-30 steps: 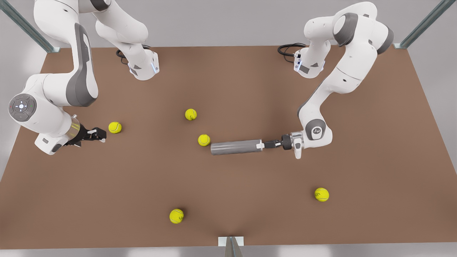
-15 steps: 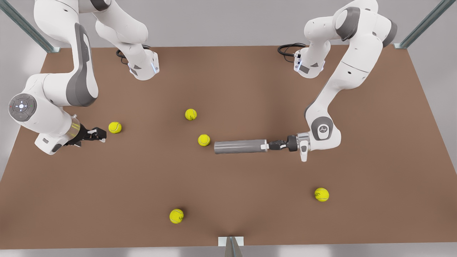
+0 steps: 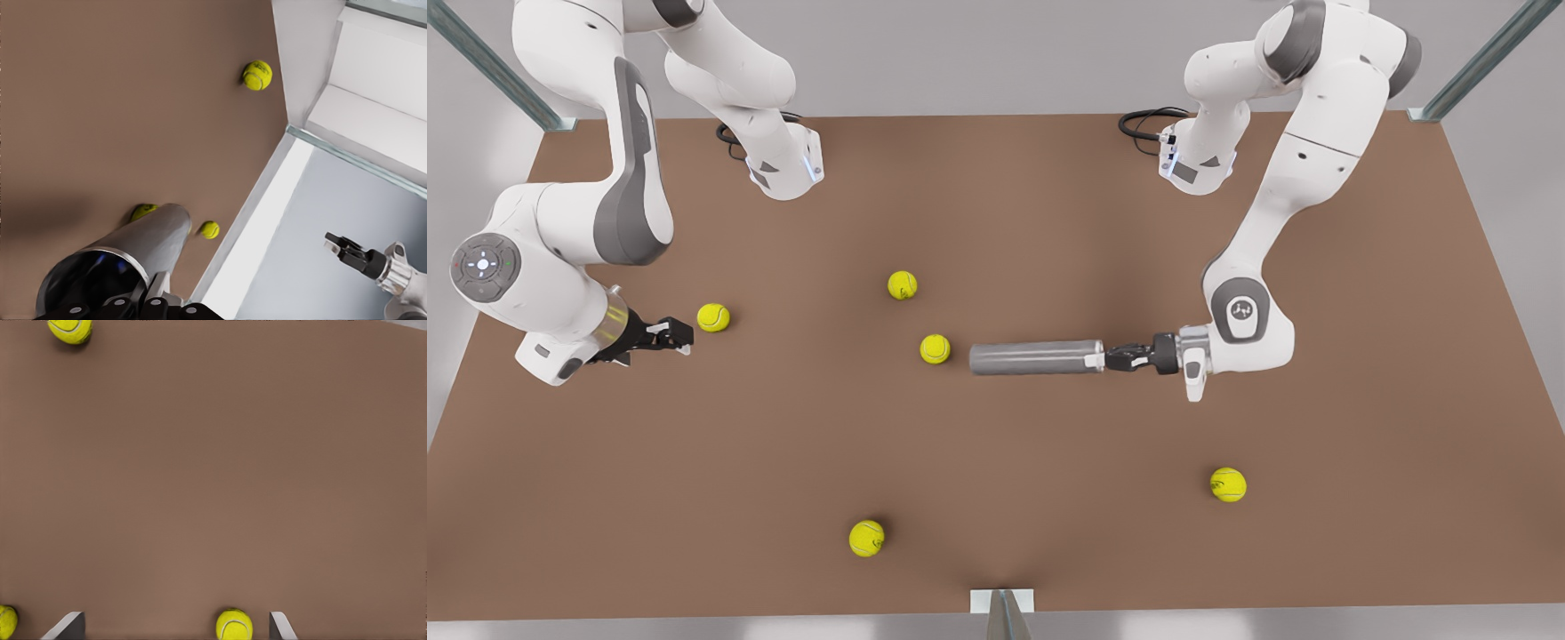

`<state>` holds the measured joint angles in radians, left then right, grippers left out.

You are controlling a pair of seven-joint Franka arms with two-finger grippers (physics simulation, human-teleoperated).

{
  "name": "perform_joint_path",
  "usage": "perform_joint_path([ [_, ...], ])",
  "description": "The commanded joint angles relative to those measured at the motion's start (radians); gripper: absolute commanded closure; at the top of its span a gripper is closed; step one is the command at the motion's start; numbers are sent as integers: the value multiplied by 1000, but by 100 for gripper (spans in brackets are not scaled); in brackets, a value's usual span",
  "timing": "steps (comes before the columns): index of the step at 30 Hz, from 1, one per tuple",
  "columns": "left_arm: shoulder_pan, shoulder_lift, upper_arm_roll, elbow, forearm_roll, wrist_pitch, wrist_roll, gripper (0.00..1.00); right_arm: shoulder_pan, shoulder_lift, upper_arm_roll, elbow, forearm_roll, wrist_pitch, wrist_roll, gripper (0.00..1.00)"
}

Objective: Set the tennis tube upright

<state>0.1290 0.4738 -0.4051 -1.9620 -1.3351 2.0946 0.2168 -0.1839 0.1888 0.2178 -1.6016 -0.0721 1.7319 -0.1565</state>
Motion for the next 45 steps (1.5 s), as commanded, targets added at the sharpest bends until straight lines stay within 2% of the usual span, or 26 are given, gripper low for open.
perform_joint_path([
  [1,0,-1,0,0,7,-1,-3,79,1,0,0,0,0,0,0,0],
  [36,0,-135,8,86,533,-4,-355,79,3,0,0,-1,0,-2,0,0],
  [45,-3,-175,-1,149,829,-50,-496,79,1,8,0,-3,0,0,2,0],
])
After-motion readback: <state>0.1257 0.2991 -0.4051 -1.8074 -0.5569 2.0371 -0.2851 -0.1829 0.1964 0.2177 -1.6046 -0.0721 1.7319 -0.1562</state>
